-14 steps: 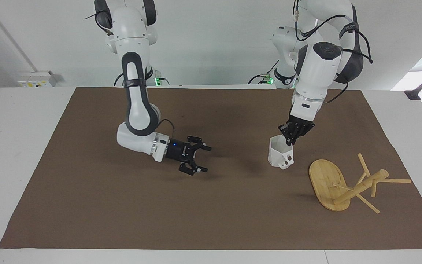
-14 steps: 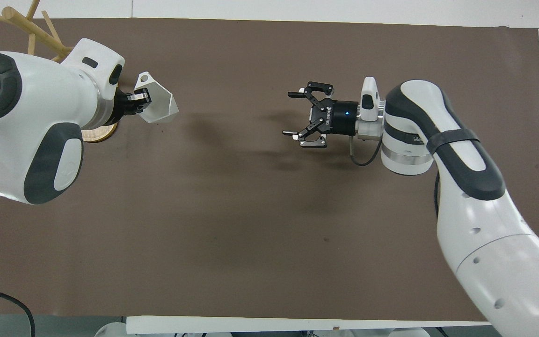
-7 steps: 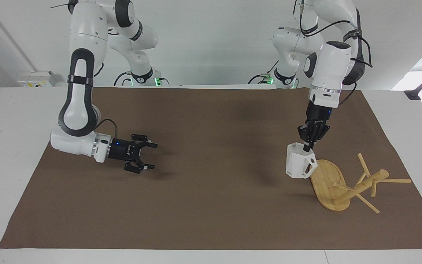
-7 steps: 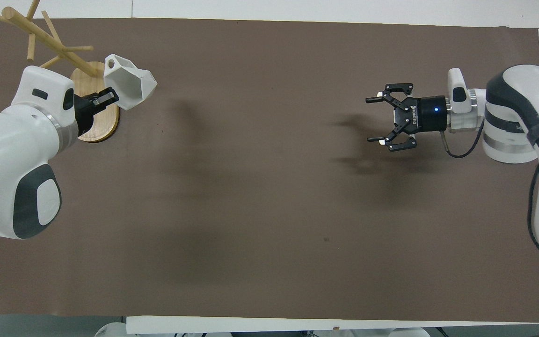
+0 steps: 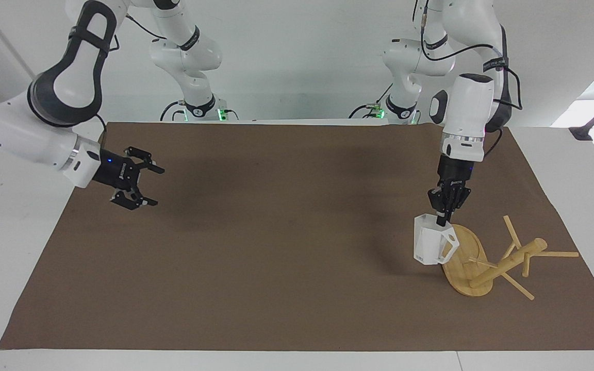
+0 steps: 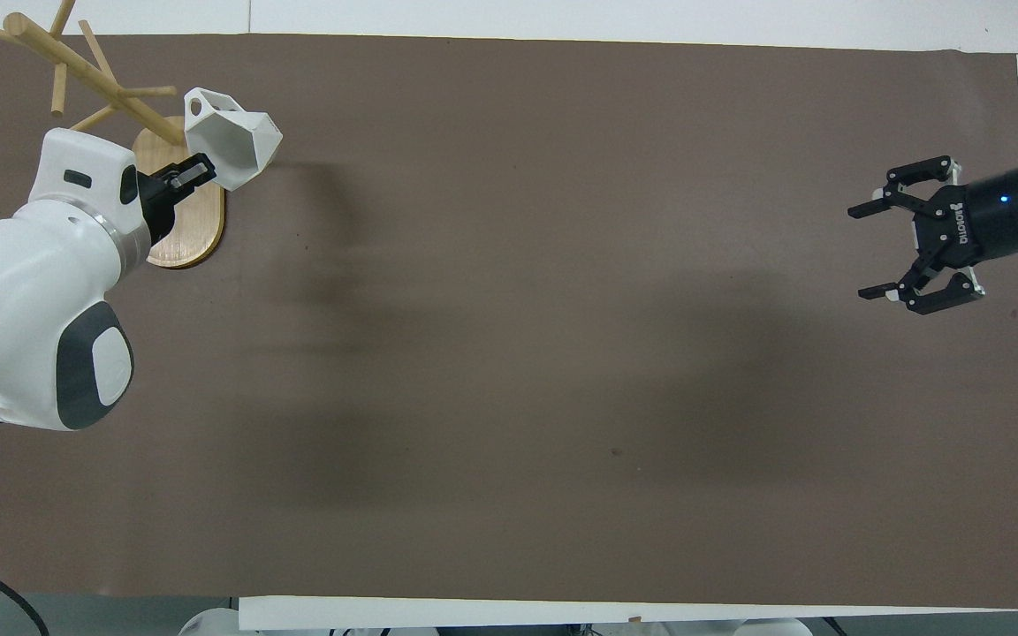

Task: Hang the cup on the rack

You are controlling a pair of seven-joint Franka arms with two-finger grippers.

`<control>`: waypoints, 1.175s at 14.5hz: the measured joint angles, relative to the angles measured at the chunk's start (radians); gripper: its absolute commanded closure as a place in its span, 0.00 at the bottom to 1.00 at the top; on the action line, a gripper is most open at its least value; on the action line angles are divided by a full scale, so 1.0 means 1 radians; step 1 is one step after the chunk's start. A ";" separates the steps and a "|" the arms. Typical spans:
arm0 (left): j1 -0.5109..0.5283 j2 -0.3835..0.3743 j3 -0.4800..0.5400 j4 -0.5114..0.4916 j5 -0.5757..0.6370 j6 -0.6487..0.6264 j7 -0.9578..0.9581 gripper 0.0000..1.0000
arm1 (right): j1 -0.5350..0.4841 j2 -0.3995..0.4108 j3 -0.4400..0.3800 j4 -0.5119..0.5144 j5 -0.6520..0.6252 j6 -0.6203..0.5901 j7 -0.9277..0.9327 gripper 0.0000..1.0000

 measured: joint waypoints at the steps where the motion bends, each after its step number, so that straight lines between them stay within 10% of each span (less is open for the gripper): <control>1: 0.008 0.010 0.000 0.004 0.000 0.004 0.000 1.00 | 0.003 -0.030 0.003 0.000 -0.059 -0.009 0.072 0.01; 7: 0.038 0.055 0.000 0.055 0.002 0.005 0.003 1.00 | 0.021 -0.167 0.032 0.006 -0.326 -0.049 0.613 0.01; 17: 0.092 0.098 0.000 0.084 0.004 0.004 0.046 1.00 | 0.091 -0.156 0.010 0.098 -0.522 -0.146 1.437 0.01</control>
